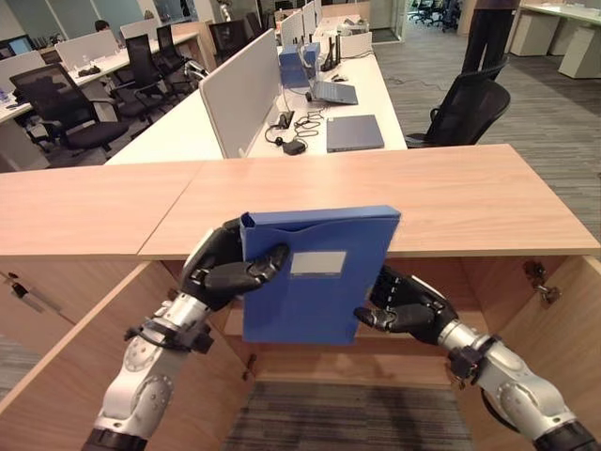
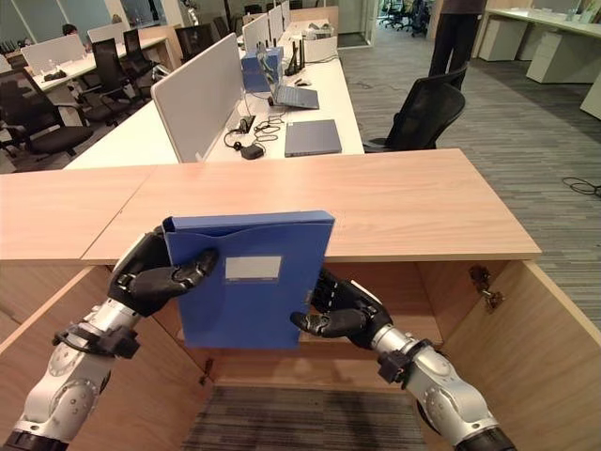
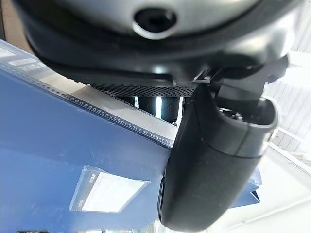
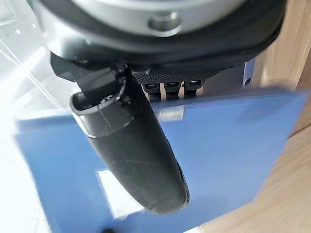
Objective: Put the empty folder in the office cabinet
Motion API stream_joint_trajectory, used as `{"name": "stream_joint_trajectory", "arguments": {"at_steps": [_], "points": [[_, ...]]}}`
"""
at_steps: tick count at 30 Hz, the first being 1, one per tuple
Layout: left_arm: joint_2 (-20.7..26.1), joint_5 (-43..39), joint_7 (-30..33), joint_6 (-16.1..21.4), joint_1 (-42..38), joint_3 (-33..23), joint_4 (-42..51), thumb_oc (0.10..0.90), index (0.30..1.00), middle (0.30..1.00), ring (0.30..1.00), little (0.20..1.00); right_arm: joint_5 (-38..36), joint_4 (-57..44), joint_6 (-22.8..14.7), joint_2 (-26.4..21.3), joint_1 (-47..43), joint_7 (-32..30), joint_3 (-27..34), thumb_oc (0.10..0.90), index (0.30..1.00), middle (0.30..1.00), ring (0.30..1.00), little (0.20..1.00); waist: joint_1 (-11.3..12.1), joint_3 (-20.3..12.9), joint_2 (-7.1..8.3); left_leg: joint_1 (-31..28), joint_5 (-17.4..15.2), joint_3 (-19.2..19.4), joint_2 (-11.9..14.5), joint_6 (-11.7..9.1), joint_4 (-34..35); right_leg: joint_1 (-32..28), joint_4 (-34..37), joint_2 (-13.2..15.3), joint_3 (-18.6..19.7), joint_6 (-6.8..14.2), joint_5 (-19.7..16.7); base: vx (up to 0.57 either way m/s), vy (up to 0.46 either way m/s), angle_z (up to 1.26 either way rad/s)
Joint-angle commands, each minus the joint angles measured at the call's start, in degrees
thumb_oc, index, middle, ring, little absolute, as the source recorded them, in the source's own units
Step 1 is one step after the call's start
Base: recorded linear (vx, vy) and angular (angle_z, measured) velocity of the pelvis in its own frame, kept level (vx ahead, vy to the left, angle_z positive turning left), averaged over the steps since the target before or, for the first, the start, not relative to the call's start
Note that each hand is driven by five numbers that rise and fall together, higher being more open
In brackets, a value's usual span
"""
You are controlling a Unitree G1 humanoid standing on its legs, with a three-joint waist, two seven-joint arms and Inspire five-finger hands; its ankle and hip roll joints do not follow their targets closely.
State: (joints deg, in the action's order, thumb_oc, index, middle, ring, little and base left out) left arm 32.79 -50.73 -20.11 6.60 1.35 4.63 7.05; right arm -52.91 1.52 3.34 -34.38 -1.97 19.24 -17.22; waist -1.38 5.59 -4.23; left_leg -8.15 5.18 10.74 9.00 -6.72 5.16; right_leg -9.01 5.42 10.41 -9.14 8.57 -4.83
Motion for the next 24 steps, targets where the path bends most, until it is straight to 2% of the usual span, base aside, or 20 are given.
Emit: {"name": "stream_joint_trajectory", "arguments": {"at_steps": [1, 16, 23, 24], "points": [[-2.84, -4.93, -3.19, 3.64, -13.21, 6.14, 6.21, 0.4, 0.3, 0.3, 0.3, 0.3, -3.05, -8.31, -9.15, 7.98, -18.18, 5.46, -3.64, 0.8, 0.9, 0.9, 0.9, 0.9, 0.07, -1.41, 2.25, -3.88, -4.72, 1.29, 1.58, -2.69, -0.16, -2.23, -2.57, 1.65, 2.49, 2.33, 8.23, 0.0, 0.0, 0.0], [-6.85, -5.46, -4.02, 2.31, -15.88, 11.13, 7.1, 0.4, 0.3, 0.3, 0.3, 0.3, -1.45, -1.52, -8.64, 11.41, -20.45, 4.79, -6.76, 0.8, 0.9, 0.9, 0.9, 0.9, 0.54, -1.44, 2.73, -3.78, -4.91, 0.4, 1.32, -2.28, -0.16, -2.66, -2.75, 1.67, 2.08, 2.11, 8.33, 0.0, -0.002, 0.03], [-7.45, -6.03, -4.39, 1.89, -16.26, 12.95, 7.32, 0.4, 0.3, 0.3, 0.3, 0.3, -2.89, -2.19, -7.47, 13.19, -20.6, 5.82, -9.48, 0.8, 0.9, 0.9, 0.9, 0.9, 0.58, -1.3, 2.86, -3.76, -4.94, 0.32, 1.18, -2.25, -0.16, -2.56, -2.9, 1.68, 2.08, 2.15, 8.28, 0.0, 0.0, 0.0], [-7.54, -6.72, -4.91, 1.47, -16.56, 13.55, 7.62, 0.4, 0.3, 0.3, 0.3, 0.3, -3.2, -3.5, -6.62, 13.26, -20.58, 6.82, -11.38, 0.8, 0.9, 0.9, 0.9, 0.9, 0.57, -1.25, 2.91, -3.71, -4.87, 0.34, 1.17, -2.25, -0.16, -2.54, -3.0, 1.67, 2.07, 2.16, 8.29, 0.0, 0.0, 0.0]]}}
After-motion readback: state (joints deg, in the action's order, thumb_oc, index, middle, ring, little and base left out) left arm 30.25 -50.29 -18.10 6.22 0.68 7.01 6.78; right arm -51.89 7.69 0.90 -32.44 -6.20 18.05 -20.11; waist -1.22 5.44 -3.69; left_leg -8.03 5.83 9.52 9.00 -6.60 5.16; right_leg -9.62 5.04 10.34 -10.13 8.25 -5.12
